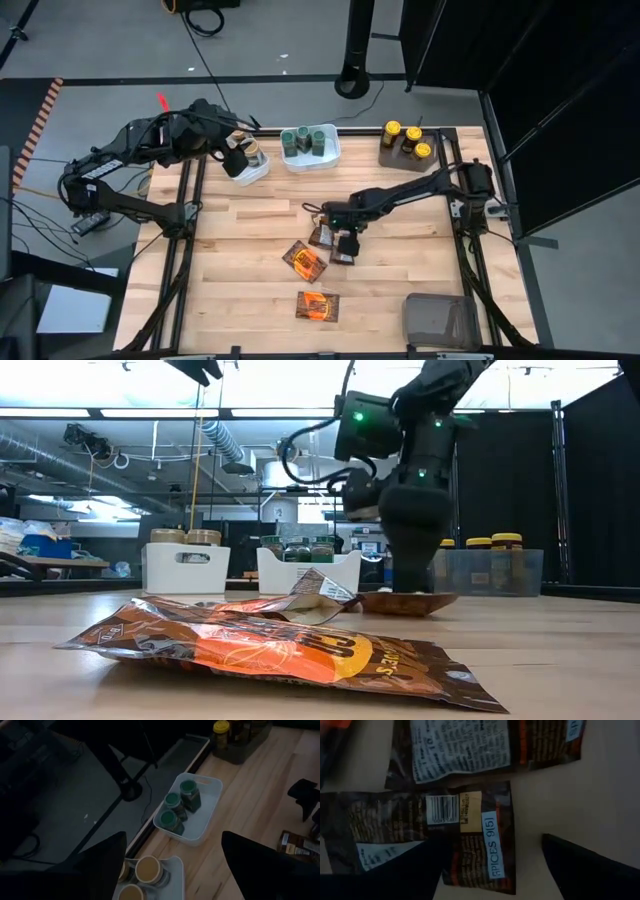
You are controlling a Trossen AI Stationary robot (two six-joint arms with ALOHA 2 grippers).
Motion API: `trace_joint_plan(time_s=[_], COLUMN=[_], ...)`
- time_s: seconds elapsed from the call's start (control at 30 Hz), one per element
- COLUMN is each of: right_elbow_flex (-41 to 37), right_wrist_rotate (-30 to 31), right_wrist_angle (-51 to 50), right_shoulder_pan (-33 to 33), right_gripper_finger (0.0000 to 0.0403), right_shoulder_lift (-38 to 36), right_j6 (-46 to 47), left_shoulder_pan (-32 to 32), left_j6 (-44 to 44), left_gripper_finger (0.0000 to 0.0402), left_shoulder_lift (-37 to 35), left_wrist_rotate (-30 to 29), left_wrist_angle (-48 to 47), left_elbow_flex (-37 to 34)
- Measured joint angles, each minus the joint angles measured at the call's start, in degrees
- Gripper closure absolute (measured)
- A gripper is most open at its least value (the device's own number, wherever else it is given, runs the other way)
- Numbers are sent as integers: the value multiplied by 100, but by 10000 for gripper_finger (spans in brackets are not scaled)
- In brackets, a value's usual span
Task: Sort spices by type
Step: Put the right orange seasoning bag into the bottom black bin
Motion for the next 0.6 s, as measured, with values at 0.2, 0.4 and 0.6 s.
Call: trace_joint_plan(time_s=[0.2,0.4,0.6], right_elbow_flex=[12,32,556], right_wrist_rotate=[165,205,435], right_wrist_angle=[58,-164,-1178], right_shoulder_pan=[139,139,173], right_gripper_finger=[198,375,375], right_shoulder_lift=[117,-214,-1071], right_j6=[102,186,537], left_shoulder_pan=[1,1,1], left_j6=[0,0,-1], left_gripper_finger=[69,69,69], left_shoulder_lift=[0,0,-2], left_wrist_rotate=[0,0,27], left_wrist_angle=[-10,10,110], left_elbow_flex=[0,0,-126])
